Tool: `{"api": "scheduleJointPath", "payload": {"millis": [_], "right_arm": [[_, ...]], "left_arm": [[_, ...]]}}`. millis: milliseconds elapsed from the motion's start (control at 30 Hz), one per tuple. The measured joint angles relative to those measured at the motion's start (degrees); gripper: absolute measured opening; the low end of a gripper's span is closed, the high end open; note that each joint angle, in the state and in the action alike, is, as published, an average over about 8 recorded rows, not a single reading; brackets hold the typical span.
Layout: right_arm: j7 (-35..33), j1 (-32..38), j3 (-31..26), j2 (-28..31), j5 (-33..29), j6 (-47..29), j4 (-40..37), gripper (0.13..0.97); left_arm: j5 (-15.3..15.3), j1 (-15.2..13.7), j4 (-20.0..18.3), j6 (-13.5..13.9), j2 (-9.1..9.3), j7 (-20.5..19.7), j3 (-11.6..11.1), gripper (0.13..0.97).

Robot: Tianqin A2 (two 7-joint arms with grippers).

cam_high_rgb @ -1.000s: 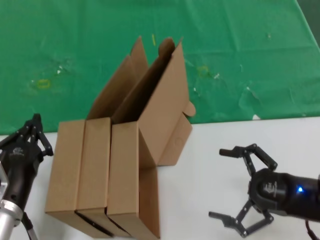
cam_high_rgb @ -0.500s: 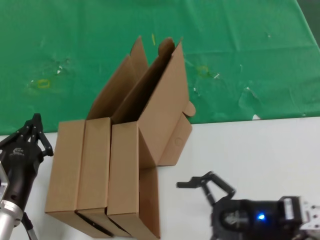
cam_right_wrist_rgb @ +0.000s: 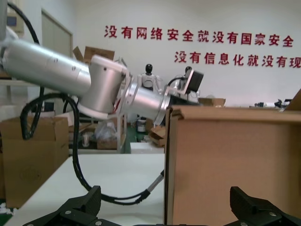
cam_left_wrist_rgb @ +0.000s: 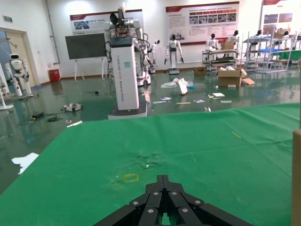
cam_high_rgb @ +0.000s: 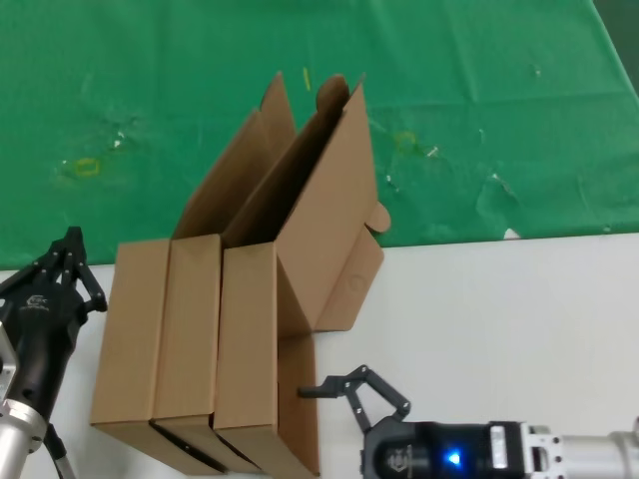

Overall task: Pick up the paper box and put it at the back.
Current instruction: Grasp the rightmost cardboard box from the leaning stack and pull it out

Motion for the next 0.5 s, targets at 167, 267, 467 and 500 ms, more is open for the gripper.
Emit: {"api": "scheduleJointPath", "payload": {"millis": [167,267,467,500], "right_arm": [[-1.4,0.4,0.5,-2.4,-2.7,1.0,-1.7,0.966],[-2.0,0.8,0.8,-3.5,-3.9,1.4,-2.7,0.966],[-2.0,1.0,1.7,-4.7,-5.4,1.9,-3.3,0.961],[-1.9,0.9,1.9,-4.8,-5.6,1.9,-3.2,0.958]], "left_arm": [[0.0,0.0,0.0,0.0,0.00,0.0,0.0,0.144],[0.0,0.0,0.0,0.0,0.00,0.0,0.0,0.144],[0.0,0.0,0.0,0.0,0.00,0.0,0.0,0.144],[0.0,0.0,0.0,0.0,0.00,0.0,0.0,0.144]]}}
